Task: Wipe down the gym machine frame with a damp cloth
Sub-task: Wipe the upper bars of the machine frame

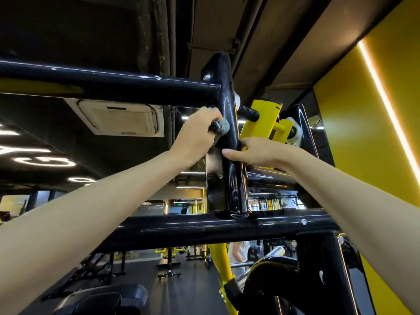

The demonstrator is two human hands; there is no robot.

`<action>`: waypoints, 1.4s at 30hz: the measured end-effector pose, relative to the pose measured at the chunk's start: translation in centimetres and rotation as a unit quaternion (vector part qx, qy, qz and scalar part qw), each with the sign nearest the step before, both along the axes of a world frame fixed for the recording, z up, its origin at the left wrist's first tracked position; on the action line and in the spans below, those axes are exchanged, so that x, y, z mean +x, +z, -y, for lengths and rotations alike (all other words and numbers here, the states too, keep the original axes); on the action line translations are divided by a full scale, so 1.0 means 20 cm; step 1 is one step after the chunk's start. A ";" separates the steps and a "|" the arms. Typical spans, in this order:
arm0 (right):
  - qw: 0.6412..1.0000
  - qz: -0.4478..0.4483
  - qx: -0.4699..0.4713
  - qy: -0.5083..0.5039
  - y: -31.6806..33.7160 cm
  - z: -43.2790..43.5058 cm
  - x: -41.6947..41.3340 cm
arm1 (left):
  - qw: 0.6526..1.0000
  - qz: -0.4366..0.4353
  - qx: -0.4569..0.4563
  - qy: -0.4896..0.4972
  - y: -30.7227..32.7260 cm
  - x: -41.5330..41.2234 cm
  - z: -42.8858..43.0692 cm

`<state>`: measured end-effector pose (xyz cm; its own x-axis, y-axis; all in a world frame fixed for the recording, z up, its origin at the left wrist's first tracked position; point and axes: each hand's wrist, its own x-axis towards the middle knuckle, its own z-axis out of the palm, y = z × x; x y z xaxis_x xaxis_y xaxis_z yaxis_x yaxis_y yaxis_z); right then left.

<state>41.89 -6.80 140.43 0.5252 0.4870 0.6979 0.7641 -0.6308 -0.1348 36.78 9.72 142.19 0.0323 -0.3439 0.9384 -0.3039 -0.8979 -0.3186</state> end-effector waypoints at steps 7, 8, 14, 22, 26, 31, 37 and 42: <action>0.999 -0.007 -0.019 -0.026 0.02 0.00 -0.01 | 0.994 0.005 -0.110 -0.027 0.09 0.02 0.06; 0.999 -0.010 -0.020 -0.023 0.02 0.00 0.00 | 0.994 -0.004 -0.106 -0.020 0.08 0.03 0.05; 1.000 0.000 -0.006 -0.012 0.01 0.01 0.00 | 0.983 0.011 -0.183 -0.018 0.13 0.01 0.10; 0.993 -0.083 0.067 0.053 0.01 0.01 0.02 | 0.983 -0.169 -0.074 0.018 -0.43 -0.13 0.12; 1.000 -0.026 0.015 -0.010 -0.02 0.01 -0.03 | 0.967 -0.148 -0.208 -0.001 -0.24 -0.13 0.11; 0.999 0.033 -0.005 -0.027 -0.04 0.01 -0.01 | 0.967 -0.215 -0.135 0.006 -0.46 -0.14 0.13; 0.999 0.035 0.000 -0.023 -0.03 0.01 -0.02 | 0.949 -0.216 -0.228 0.026 -0.38 -0.13 0.09; 0.999 0.021 0.024 0.018 -0.03 0.02 0.01 | 0.942 -0.244 -0.230 0.019 -0.38 -0.14 0.11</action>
<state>42.03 -7.14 139.78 0.4782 0.4710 0.7413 0.7919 -0.5962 -0.1321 33.94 7.45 134.61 0.5028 0.1048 0.8581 -0.2792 -0.9197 0.2759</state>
